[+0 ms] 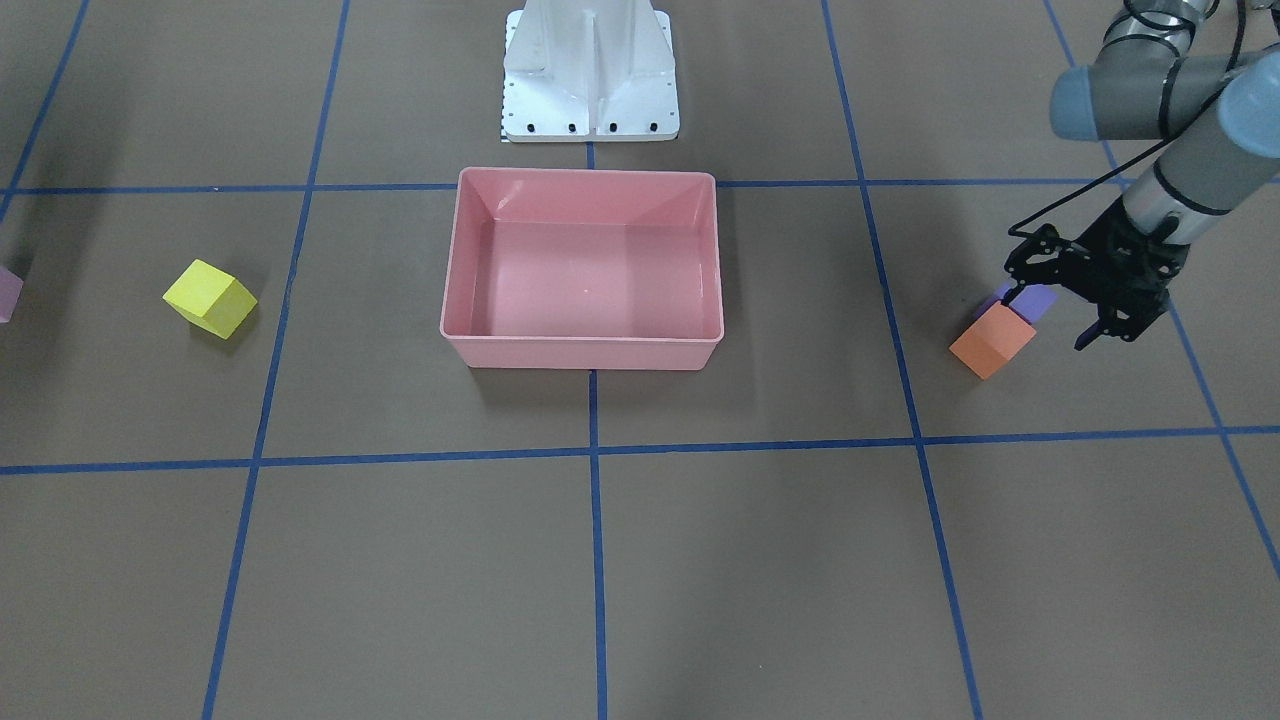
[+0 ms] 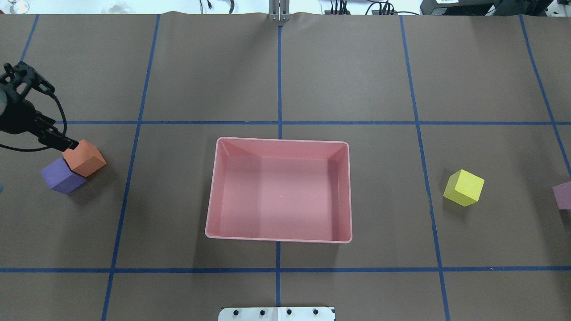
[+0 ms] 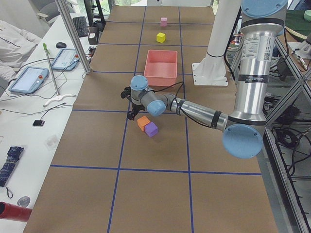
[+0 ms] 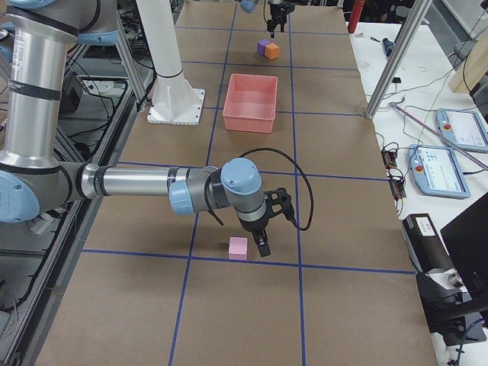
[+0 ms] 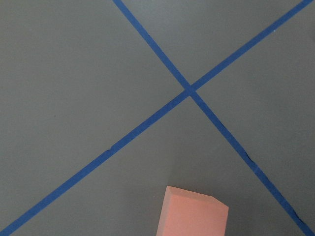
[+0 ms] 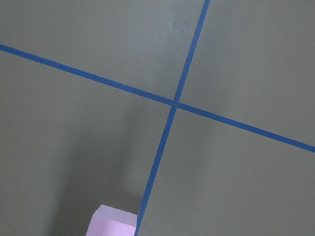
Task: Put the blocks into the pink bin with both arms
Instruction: 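Lower the left gripper onto the orange cube and close it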
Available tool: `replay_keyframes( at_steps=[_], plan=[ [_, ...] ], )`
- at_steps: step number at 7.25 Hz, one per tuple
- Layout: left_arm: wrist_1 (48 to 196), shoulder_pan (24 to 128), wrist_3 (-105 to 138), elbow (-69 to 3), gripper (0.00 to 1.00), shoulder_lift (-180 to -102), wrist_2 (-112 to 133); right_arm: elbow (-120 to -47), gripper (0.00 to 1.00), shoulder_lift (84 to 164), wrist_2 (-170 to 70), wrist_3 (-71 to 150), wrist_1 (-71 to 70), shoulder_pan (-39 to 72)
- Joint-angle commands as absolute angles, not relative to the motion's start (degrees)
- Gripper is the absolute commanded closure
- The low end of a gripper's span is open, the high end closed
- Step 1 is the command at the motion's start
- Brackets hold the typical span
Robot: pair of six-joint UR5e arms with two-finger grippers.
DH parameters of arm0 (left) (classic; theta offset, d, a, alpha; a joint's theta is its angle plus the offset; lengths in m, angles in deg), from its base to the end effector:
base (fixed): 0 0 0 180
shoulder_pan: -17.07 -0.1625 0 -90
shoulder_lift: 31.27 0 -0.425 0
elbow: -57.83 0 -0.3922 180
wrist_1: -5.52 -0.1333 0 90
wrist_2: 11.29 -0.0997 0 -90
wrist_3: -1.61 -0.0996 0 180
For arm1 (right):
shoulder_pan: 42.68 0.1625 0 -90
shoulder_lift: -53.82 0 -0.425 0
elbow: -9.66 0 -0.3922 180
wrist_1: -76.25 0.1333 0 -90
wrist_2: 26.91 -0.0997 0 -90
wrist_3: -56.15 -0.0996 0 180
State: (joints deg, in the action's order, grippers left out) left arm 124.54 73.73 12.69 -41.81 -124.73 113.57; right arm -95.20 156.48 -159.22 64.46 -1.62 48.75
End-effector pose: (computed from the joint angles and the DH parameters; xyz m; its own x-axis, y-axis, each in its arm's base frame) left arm 0.2310 -0.4901 0.4916 0.5443 0.6378 -0.5449 -0.3088 0.7563 0.5767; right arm 0.0766 -0.4118 0.6088 0.7391 -0.2865 0.6096 0.0835 0.9370 0.3392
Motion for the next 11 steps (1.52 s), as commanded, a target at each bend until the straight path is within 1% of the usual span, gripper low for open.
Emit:
replay_keyframes(
  at_steps=[1,9,11],
  plan=[
    [129.87,70.16,14.18,-38.68,0.0,-124.79,111.06,-95.19,0.01,156.48,-159.27,64.32,-1.62,48.73],
    [129.89,68.32,14.18,-36.39,0.0,-124.7,110.97,-94.84,0.01,156.57,-159.36,64.32,-1.62,48.73],
    [130.15,66.65,14.36,-35.51,0.02,-124.7,110.18,-94.84,0.01,156.65,-159.36,64.32,-1.62,48.73]
  ],
)
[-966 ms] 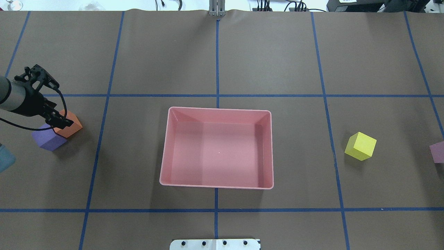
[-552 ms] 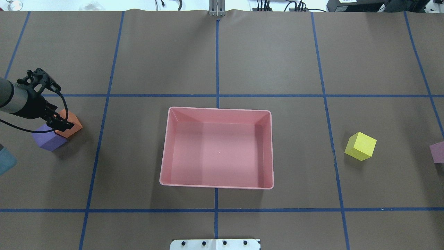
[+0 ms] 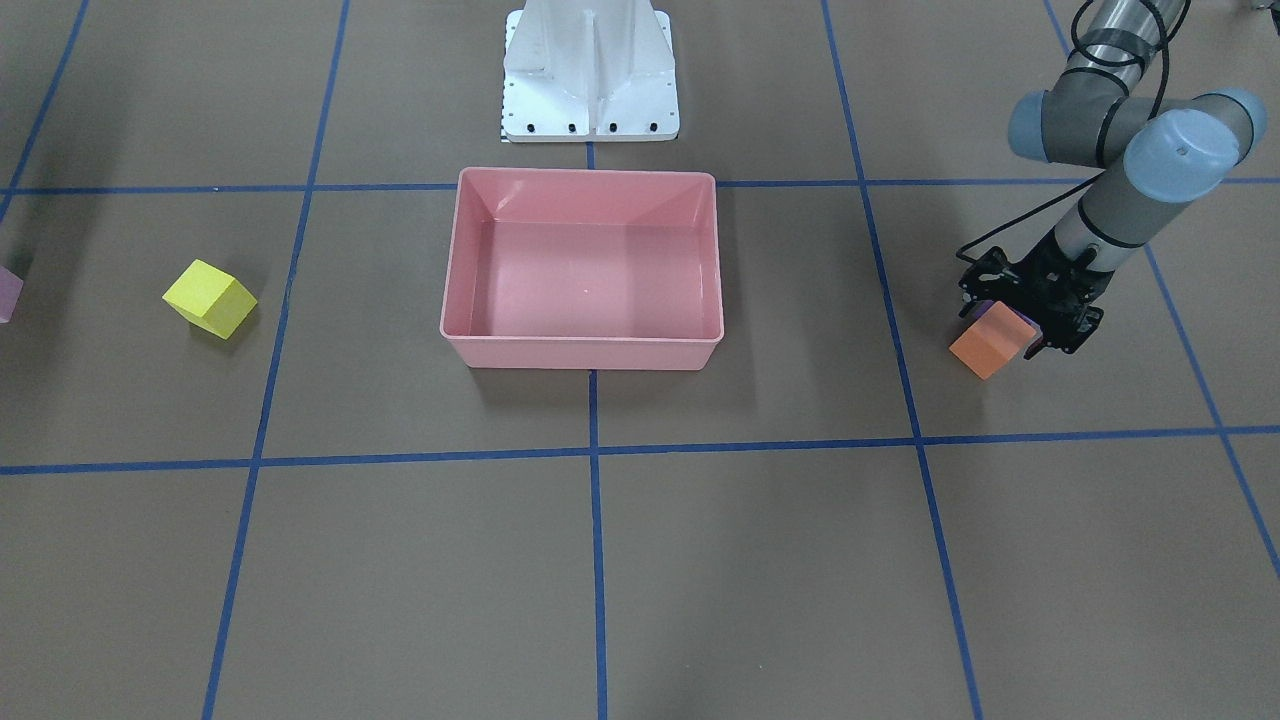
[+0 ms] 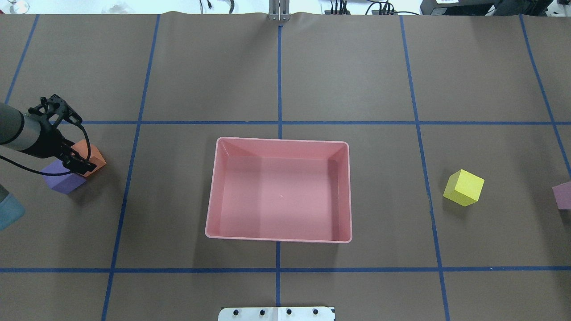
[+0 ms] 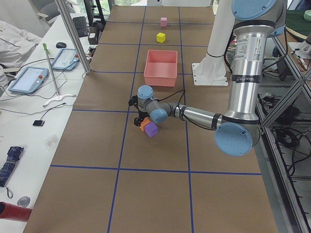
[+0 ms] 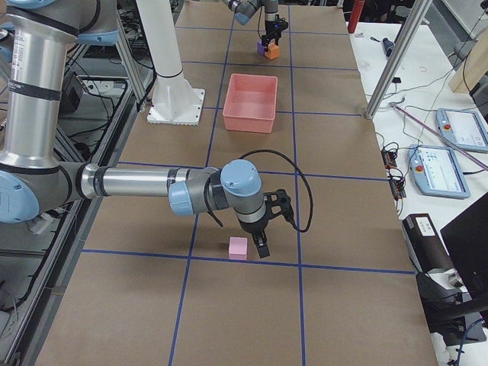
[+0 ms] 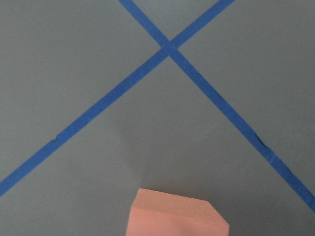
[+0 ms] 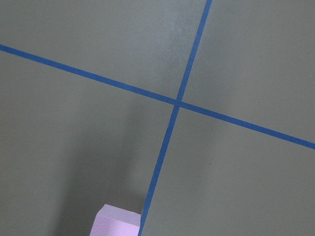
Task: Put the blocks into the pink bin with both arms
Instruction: 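Lower the left gripper onto the orange cube and close it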
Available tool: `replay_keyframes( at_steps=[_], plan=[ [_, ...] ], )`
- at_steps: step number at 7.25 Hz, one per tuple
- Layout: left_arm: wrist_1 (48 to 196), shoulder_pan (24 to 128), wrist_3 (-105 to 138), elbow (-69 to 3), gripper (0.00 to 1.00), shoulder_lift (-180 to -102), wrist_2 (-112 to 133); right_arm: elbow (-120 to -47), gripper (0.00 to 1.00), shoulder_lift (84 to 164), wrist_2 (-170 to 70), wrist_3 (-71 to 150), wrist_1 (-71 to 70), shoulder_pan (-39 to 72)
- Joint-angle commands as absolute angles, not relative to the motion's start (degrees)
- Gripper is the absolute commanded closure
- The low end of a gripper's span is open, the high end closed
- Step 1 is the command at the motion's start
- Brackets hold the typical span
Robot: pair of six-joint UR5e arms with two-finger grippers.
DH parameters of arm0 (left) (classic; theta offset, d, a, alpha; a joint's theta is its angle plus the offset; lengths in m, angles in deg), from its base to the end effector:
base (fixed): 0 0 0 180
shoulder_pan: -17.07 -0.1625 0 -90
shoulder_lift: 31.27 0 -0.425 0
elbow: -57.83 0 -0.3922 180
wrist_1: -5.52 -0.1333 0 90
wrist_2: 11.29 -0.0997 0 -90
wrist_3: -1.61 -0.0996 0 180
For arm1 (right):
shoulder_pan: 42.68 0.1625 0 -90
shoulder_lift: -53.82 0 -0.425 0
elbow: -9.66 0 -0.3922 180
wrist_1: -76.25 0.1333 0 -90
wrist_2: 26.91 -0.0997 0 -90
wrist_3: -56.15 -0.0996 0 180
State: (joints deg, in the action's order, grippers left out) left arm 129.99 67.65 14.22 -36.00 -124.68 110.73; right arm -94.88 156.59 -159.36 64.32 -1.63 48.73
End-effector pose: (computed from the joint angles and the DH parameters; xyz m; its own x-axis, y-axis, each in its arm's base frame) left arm 0.2839 -0.4721 0.5340 0.5241 0.6655 -0.5315 -0.3685 0.7398 0.5629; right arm 0.0762 -0.4107 0.6123 0.7375 -0.2803 0.6144 0.0817 0.9402 0.3307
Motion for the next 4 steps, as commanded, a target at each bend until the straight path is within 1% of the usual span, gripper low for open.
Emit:
replay_keyframes(
  at_steps=[1,3,4],
  plan=[
    [130.24,65.68,14.36,-34.81,0.1,-124.79,108.61,-94.93,0.01,156.66,-159.36,64.32,-1.71,48.73],
    [130.33,65.67,14.53,-35.51,0.73,-124.79,108.68,-94.93,0.01,156.57,-159.36,64.32,-1.62,48.73],
    [130.15,65.76,14.53,-36.29,0.84,-124.79,109.38,-94.93,0.01,156.57,-159.36,64.32,-1.62,48.73]
  ],
)
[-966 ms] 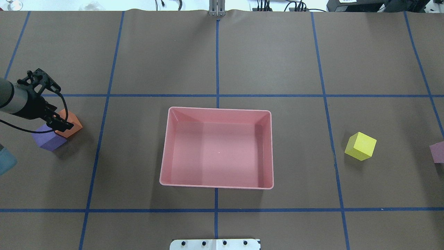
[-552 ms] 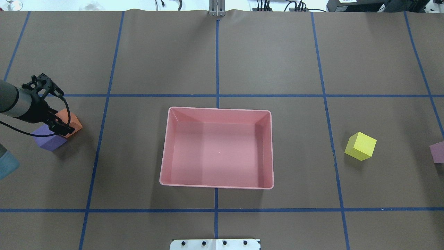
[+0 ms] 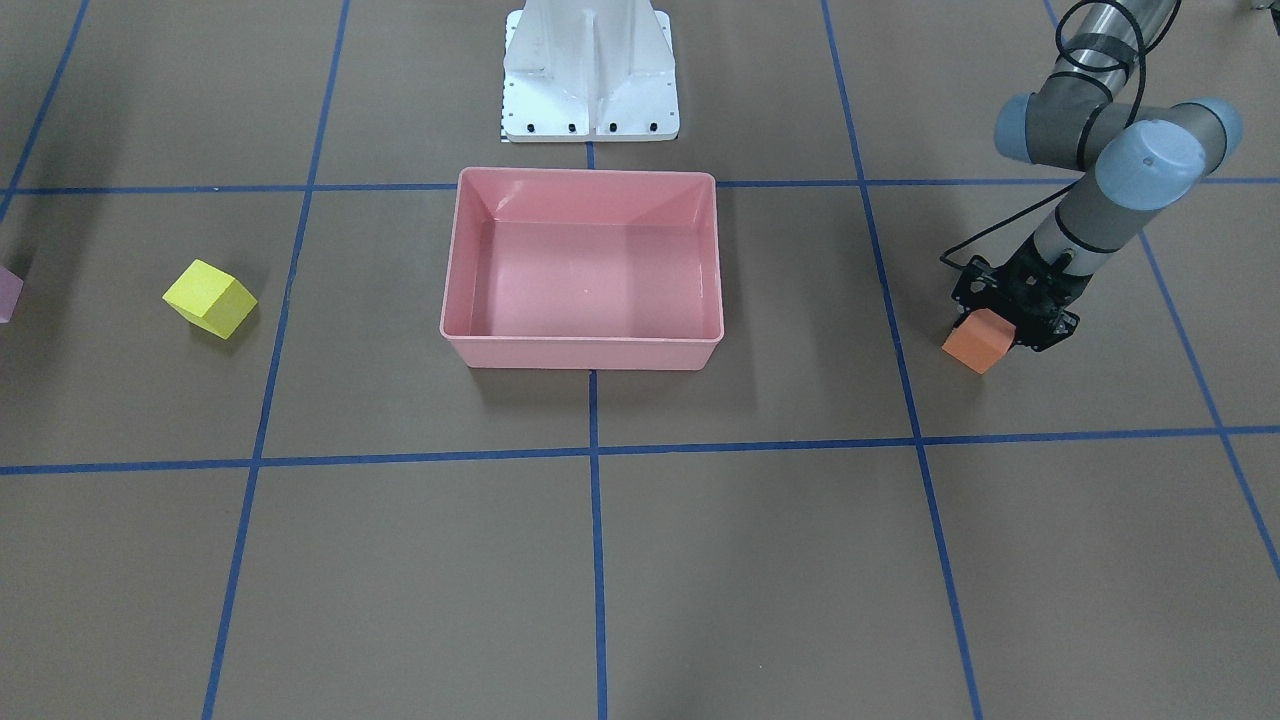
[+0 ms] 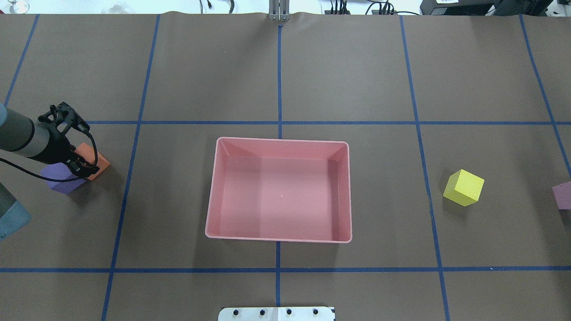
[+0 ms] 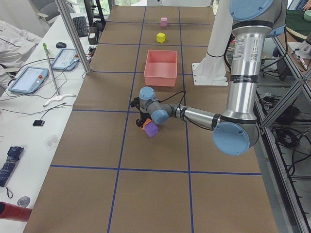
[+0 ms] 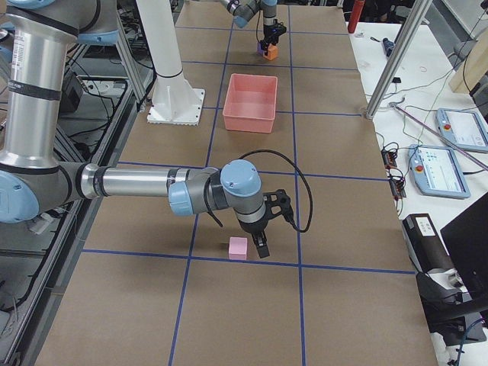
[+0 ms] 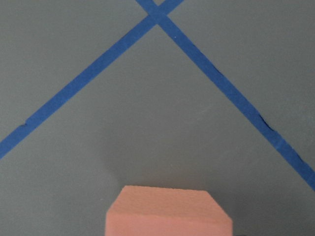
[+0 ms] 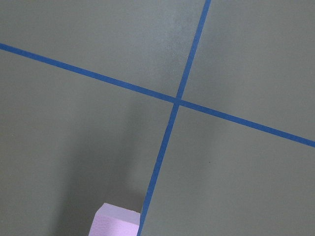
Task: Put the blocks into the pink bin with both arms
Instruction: 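Lower the left gripper onto the orange cube and close it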
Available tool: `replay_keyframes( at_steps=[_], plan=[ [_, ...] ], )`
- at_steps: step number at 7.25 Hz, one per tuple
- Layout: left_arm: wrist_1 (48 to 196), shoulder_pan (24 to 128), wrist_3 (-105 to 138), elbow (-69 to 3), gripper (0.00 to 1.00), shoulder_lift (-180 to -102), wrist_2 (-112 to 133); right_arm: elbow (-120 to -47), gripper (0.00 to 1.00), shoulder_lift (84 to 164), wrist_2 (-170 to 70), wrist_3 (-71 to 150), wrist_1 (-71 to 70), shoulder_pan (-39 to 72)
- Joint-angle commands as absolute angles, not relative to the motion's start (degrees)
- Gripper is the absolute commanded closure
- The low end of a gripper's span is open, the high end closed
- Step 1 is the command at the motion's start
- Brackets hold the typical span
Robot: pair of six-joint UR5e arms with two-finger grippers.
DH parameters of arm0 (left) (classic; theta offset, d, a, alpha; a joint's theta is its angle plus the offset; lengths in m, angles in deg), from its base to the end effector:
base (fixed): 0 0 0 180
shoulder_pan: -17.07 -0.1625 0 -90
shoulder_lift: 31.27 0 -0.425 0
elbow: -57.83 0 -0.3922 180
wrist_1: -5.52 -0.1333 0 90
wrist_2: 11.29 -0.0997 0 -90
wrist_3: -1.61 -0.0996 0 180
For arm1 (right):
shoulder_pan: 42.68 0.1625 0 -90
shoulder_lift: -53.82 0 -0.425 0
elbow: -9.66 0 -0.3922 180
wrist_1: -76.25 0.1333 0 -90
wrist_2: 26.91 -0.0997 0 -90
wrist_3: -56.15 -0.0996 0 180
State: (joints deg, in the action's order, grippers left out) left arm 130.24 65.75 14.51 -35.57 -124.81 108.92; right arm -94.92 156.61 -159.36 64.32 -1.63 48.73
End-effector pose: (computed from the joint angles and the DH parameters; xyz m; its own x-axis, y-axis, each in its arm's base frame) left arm 0.2989 -0.4659 0.5373 0.5275 0.6758 -0.5148 -0.3852 0.7304 0.5640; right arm 0.0762 -0.4106 0.6121 0.7375 -0.2805 0.6143 0.0818 0.9401 0.3311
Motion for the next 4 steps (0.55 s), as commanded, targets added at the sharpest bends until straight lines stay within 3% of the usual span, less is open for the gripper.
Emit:
replay_keyframes(
  at_steps=[1,4],
  plan=[
    [128.24,65.85,14.62,-39.35,0.87,-124.7,110.0,-94.93,0.01,156.57,-159.36,64.32,-1.62,48.73],
    [109.38,65.94,24.93,-53.75,0.87,-130.38,111.32,-94.84,0.01,156.48,-161.63,63.71,-1.71,48.73]
  ],
)
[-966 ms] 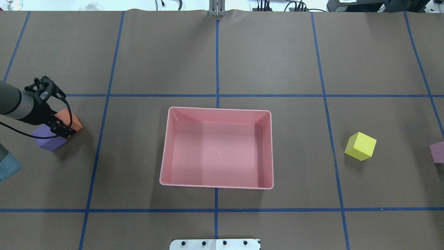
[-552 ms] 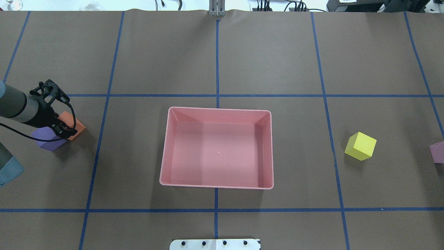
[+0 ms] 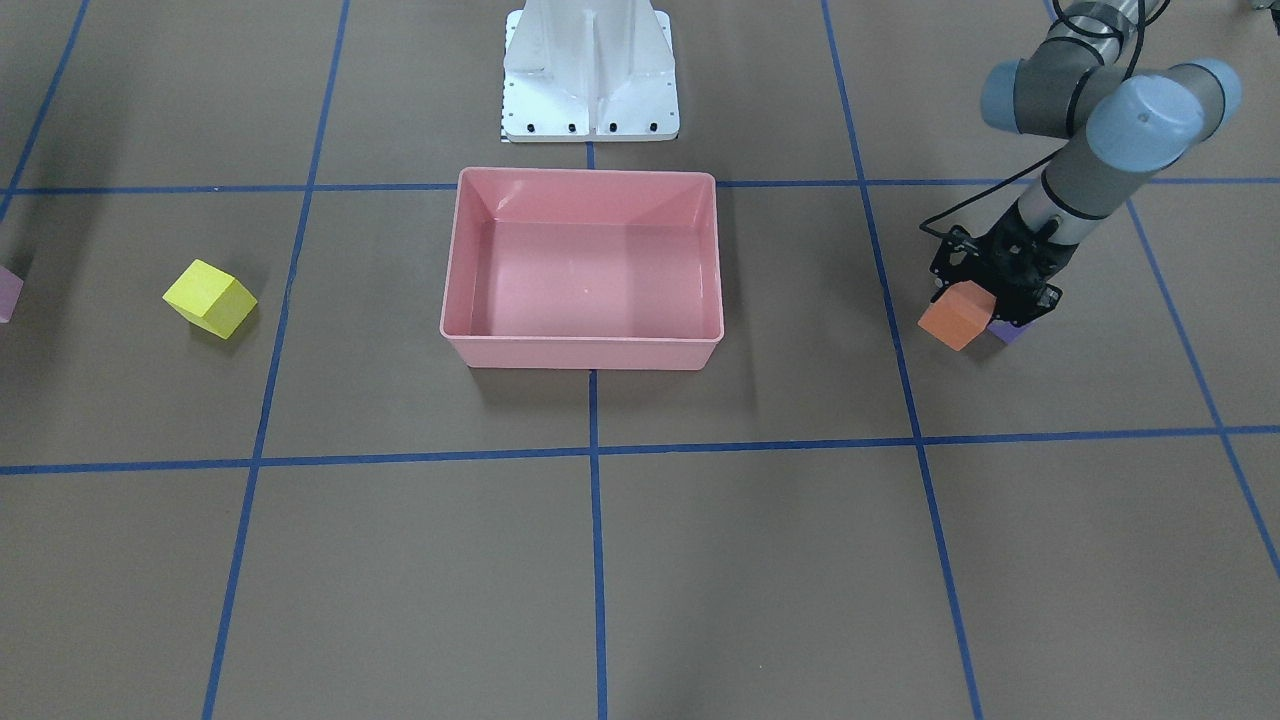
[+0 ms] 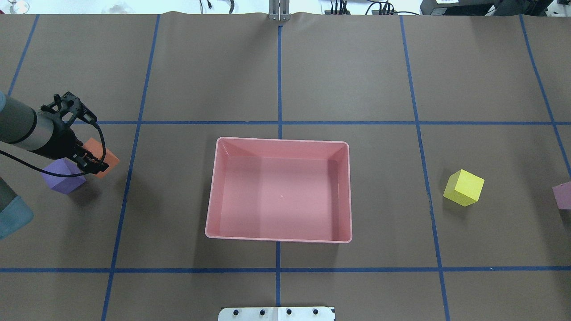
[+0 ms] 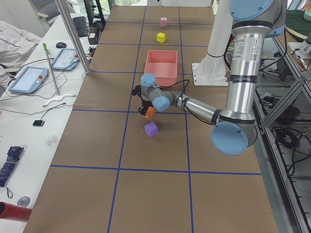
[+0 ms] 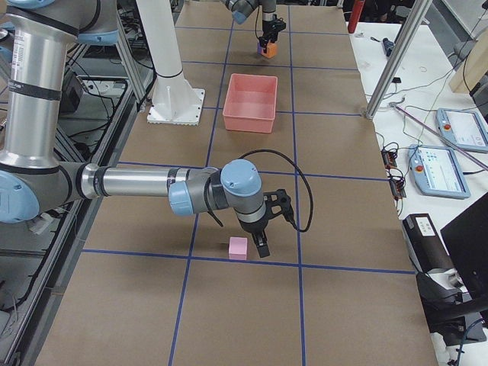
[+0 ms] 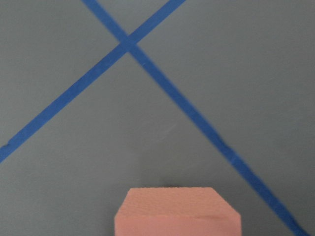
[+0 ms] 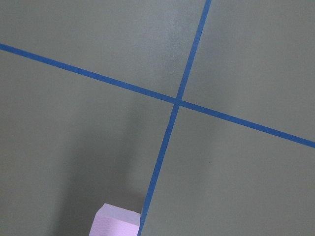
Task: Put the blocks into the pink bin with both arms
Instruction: 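Carry the orange cube into the pink bin and release it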
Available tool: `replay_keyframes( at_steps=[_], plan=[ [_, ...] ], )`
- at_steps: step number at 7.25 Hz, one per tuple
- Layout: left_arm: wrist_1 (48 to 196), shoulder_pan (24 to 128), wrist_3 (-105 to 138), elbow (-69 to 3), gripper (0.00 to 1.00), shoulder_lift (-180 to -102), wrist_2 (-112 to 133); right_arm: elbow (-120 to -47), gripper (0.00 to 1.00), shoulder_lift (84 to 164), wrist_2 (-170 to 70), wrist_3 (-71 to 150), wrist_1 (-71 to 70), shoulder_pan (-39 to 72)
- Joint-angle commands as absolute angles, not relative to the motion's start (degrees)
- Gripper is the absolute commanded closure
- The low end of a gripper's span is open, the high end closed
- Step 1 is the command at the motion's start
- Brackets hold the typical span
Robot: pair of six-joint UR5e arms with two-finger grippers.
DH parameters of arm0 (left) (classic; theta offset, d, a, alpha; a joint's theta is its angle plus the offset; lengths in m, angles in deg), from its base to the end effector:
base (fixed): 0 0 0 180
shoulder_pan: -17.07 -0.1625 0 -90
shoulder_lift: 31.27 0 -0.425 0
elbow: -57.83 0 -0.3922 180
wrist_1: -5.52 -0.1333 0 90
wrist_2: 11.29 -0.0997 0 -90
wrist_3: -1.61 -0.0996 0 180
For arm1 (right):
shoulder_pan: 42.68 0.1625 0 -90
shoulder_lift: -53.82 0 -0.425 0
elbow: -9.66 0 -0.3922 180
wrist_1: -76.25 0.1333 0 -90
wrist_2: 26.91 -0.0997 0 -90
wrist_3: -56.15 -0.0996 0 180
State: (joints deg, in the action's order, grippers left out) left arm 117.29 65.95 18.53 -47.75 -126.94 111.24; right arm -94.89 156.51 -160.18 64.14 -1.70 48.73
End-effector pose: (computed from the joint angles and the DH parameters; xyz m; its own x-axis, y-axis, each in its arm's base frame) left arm 0.2935 -0.4575 0.4366 0.5168 0.6346 -0.5747 -0.3454 0.7687 0.5383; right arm 0.0752 -0.4111 0.6108 0.7282 -0.2803 0.6255 0.0781 0.9406 0.3305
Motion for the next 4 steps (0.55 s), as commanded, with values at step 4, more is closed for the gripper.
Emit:
replay_keyframes(
  at_steps=[4],
  plan=[
    [95.92,56.66,49.02,-56.78,0.87,-148.73,104.76,-95.46,0.01,156.3,-162.79,44.28,7.63,42.96]
  ],
)
